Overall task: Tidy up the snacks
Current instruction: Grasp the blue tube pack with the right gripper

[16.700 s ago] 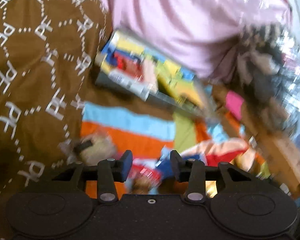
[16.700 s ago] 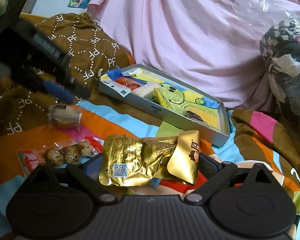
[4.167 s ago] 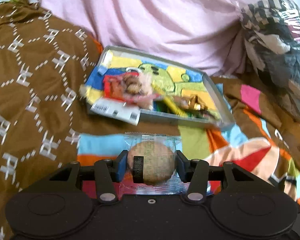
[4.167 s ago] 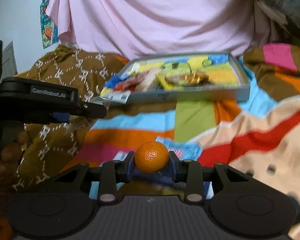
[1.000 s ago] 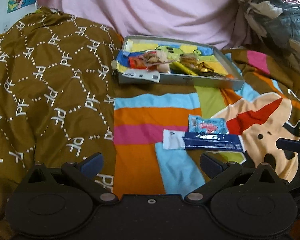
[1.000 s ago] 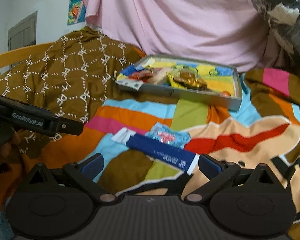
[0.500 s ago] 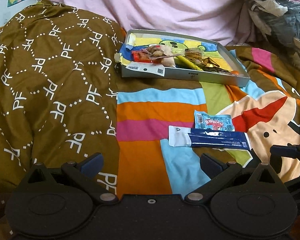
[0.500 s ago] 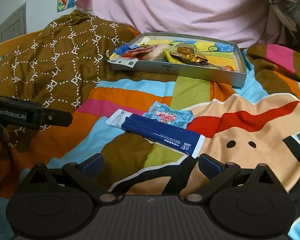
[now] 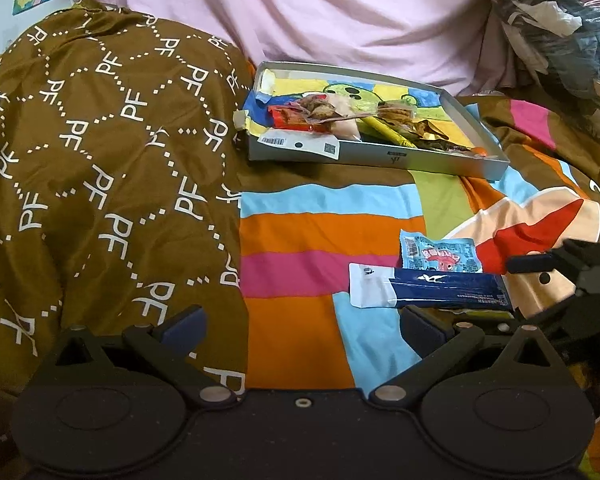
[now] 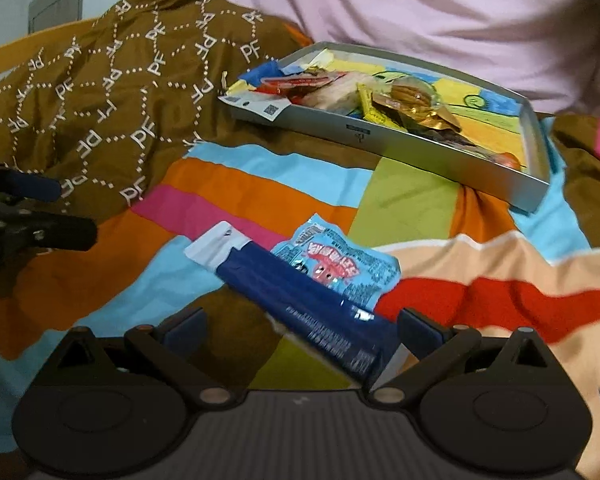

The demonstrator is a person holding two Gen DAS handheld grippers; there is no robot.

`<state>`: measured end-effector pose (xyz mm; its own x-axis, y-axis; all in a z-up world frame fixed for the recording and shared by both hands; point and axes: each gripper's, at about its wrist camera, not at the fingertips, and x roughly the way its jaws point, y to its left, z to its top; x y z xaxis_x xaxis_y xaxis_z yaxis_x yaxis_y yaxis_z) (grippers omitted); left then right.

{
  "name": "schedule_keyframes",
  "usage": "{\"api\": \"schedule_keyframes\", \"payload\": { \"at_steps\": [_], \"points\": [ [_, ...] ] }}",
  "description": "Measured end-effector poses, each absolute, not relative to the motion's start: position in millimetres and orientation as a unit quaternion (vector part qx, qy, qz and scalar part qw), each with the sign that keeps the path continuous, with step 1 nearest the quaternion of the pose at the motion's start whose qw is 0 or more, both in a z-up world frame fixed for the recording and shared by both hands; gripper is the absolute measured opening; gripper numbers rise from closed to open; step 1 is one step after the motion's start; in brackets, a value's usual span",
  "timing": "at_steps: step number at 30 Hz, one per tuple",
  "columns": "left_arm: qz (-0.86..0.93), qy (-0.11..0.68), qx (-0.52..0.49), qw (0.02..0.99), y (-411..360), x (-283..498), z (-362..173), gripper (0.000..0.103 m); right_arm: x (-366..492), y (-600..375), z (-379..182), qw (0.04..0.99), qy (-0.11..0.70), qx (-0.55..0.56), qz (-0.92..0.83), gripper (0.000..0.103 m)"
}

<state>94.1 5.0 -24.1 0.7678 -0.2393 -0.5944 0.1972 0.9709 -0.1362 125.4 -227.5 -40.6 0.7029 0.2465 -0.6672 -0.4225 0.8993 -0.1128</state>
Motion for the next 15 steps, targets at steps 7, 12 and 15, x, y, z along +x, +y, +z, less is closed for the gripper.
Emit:
{"api": "schedule_keyframes", "payload": {
  "at_steps": [7, 12, 15],
  "points": [
    [-0.117, 0.332, -0.037, 0.935, 4.6, 99.6, -28.8, 0.102, 146.8, -223.6, -43.8, 0.907, 0.349, -0.143, 0.19, 0.103],
    [-0.119, 0.336, -0.037, 0.934, 4.2, 100.3, -30.3, 0.102, 157.5, -206.8, -49.6, 0.892, 0.343, -0.209, 0.207, 0.103],
    [-0.119, 0.338, -0.039, 0.933, 5.0, 100.4, -30.5, 0.102, 160.4, -198.6, -52.1, 0.883, 0.342, -0.234, 0.219, 0.103]
  ]
}}
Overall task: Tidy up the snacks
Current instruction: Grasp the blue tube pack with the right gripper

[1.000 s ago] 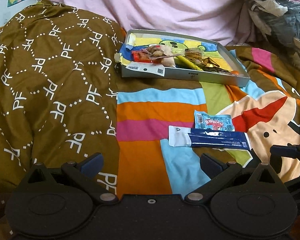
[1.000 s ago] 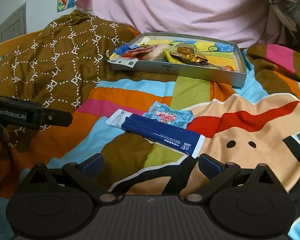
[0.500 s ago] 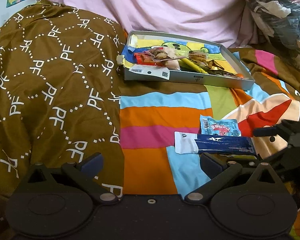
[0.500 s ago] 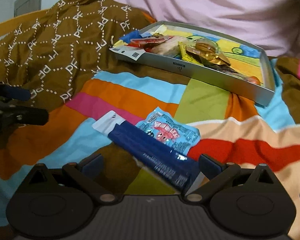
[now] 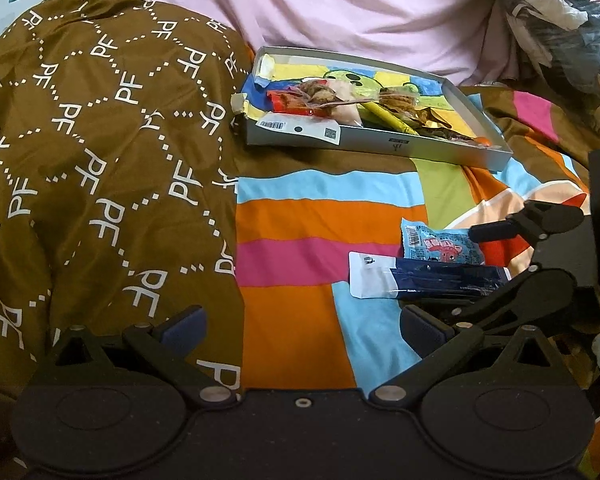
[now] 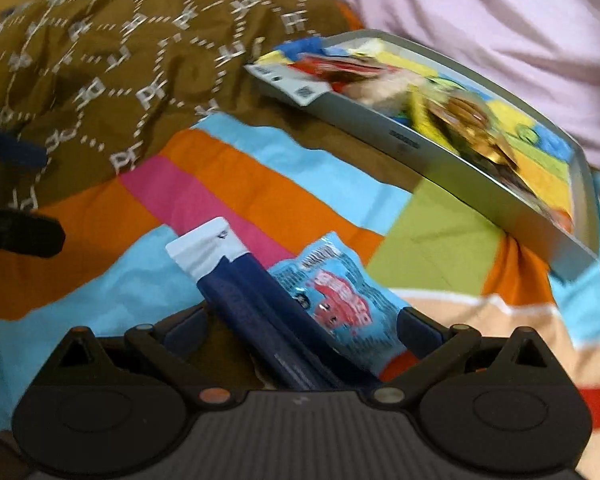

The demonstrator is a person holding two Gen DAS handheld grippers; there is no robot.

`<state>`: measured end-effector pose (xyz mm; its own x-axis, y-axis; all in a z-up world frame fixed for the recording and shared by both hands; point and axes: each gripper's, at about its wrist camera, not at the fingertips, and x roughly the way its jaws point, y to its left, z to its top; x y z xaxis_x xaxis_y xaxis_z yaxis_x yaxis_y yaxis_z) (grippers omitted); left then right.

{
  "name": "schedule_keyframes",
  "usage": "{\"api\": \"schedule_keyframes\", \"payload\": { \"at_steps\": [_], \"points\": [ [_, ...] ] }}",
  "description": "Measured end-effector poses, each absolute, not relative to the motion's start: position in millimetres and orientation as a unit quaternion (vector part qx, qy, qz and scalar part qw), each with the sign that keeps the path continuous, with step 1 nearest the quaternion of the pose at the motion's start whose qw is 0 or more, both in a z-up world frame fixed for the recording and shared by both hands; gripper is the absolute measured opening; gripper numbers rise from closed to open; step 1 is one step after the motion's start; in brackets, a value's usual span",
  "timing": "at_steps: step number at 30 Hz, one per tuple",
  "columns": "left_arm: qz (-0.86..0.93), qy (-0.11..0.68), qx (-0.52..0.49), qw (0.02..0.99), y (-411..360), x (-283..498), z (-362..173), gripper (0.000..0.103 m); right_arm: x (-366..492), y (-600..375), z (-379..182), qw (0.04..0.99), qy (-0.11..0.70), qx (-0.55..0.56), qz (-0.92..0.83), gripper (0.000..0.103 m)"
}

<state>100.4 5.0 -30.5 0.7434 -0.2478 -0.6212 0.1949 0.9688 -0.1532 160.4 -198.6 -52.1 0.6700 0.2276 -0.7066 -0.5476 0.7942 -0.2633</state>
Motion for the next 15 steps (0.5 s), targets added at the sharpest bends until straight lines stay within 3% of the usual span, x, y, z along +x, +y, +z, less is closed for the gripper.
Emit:
{"api": "schedule_keyframes", "payload": {
  "at_steps": [10, 15],
  "points": [
    [-0.115, 0.344, -0.042, 0.931, 4.9, 101.1, -31.8, 0.102, 162.4, -212.9, -50.7, 0.884, 0.362, -0.178, 0.237, 0.101],
    [-0.114, 0.343, -0.042, 0.931, 4.4, 101.4, -33.0, 0.102, 155.0, -221.4, -45.2, 0.879, 0.371, -0.159, 0.256, 0.092]
  ]
}}
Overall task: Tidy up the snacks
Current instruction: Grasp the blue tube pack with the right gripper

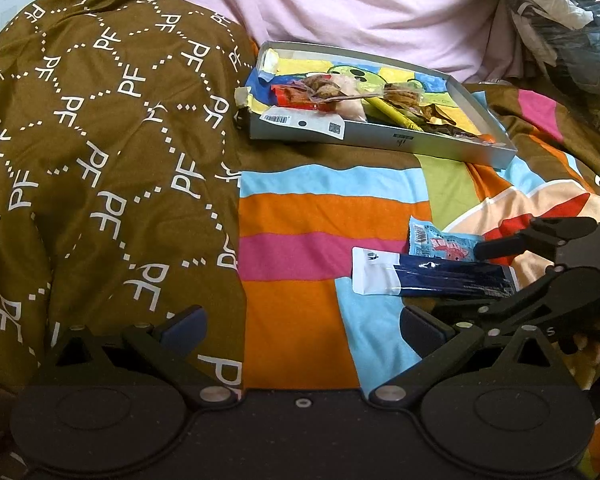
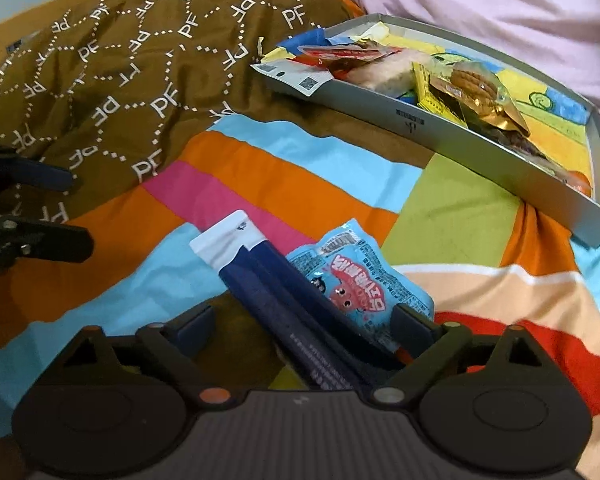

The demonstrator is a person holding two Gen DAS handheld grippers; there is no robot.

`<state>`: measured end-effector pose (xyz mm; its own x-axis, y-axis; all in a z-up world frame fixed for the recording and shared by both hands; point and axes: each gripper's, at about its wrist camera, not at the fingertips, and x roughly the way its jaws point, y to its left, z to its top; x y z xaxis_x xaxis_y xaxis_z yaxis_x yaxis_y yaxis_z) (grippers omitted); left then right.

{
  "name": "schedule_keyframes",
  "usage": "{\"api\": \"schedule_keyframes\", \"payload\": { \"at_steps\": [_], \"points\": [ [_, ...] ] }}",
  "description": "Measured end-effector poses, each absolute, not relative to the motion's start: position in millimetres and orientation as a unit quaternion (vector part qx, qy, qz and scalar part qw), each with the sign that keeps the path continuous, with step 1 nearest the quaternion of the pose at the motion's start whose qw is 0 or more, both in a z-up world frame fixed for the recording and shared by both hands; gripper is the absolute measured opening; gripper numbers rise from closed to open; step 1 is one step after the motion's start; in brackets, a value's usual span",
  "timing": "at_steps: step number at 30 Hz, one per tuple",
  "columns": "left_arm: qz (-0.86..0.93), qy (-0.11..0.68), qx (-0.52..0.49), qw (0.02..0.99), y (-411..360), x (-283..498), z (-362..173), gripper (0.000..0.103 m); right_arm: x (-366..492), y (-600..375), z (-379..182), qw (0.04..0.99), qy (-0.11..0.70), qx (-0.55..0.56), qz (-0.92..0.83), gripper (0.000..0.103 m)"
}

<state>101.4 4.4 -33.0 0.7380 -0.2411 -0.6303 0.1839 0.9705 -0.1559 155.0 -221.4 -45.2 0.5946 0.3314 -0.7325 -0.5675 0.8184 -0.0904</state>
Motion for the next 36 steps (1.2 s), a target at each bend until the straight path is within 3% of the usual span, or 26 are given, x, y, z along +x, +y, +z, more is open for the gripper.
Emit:
{"api": "schedule_keyframes", "payload": {
  "at_steps": [4, 6, 13, 18, 27, 36],
  "points": [
    [-0.112, 0.344, -0.042, 0.931, 4.6, 101.5, -33.4, 0.102, 148.4, -220.4, -41.0, 0.867, 0.385, -0.15, 0.28, 0.082],
    [-0.111, 0.343, -0.042, 0.932, 4.6, 101.3, -33.1, 0.102, 146.6, -219.6, -40.7, 0.858, 0.396, -0.142, 0.296, 0.07],
    [-0.118, 0.341, -0.041, 0.932, 4.1, 100.4, -32.4, 0.102, 154.9, -216.0, -44.3, 0.859, 0.404, -0.12, 0.29, 0.065],
    [-0.138, 0.329, -0.047, 0.933, 4.3, 97.9, -30.3, 0.102, 157.0, -215.8, -48.0, 0.865, 0.406, -0.107, 0.276, 0.049],
    [-0.17, 0.318, -0.038, 0.932, -4.1, 95.9, -29.6, 0.102, 118.4, -238.6, -40.5, 0.889, 0.402, -0.072, 0.207, 0.031],
    [-0.279, 0.294, 0.028, 0.914, -35.9, 128.6, -25.5, 0.102, 71.7, -287.3, -42.5, 0.911, 0.391, 0.051, 0.122, 0.028]
  ]
}}
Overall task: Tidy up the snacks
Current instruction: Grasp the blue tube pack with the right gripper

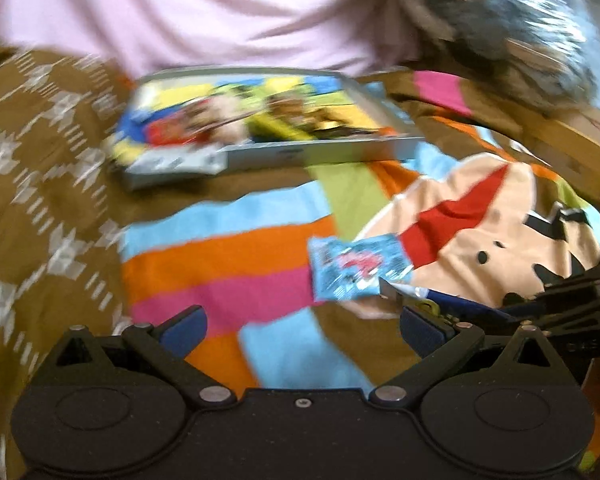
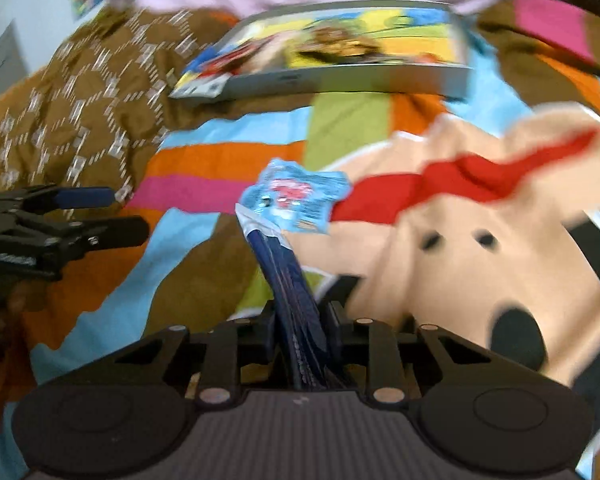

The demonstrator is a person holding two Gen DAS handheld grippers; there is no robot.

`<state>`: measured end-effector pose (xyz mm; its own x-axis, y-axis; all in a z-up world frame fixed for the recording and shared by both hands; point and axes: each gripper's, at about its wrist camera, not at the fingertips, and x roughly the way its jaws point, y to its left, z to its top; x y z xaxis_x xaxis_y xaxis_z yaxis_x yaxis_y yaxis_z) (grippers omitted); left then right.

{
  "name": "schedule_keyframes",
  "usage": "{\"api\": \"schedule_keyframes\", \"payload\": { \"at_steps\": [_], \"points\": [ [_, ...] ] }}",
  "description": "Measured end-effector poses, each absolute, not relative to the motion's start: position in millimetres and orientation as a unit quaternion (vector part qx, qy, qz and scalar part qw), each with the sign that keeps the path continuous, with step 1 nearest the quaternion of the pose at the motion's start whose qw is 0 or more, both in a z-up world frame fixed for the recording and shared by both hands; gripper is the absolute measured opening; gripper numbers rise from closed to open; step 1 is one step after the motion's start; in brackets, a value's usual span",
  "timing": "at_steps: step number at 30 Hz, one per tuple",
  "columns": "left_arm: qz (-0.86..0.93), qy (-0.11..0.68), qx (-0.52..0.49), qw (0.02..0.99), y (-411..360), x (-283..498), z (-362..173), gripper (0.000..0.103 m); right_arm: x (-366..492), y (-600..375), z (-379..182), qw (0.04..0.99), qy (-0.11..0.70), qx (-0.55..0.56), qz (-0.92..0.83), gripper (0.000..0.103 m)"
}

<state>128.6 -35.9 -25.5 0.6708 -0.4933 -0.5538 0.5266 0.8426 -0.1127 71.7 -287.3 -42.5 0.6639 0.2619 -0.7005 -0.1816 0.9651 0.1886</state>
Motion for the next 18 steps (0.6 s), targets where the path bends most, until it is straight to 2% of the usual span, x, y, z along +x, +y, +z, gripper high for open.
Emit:
{"api": "schedule_keyframes", "payload": {
  "at_steps": [6, 8, 9, 18],
  "points": [
    [-0.397, 0.264, 0.119, 0.871, -76.7, 172.2, -17.2, 0.102, 50.3, -320.1, -53.5, 0.909, 0.375, 0.156, 0.096, 0.025],
    [-0.427, 0.275, 0.163, 0.846, -96.5, 187.4, -19.0, 0.102, 49.3, -324.6, -56.7, 0.907, 0.373, 0.17, 0.094, 0.024],
    [-0.437, 0.277, 0.181, 0.836, -104.8, 192.5, -20.8, 0.102, 49.9, -326.0, -57.8, 0.906, 0.375, 0.173, 0.091, 0.02],
    [-0.508, 0.302, 0.321, 0.74, -159.7, 229.2, -38.4, 0.102, 47.1, -328.6, -63.5, 0.907, 0.368, 0.183, 0.095, 0.02]
  ]
}}
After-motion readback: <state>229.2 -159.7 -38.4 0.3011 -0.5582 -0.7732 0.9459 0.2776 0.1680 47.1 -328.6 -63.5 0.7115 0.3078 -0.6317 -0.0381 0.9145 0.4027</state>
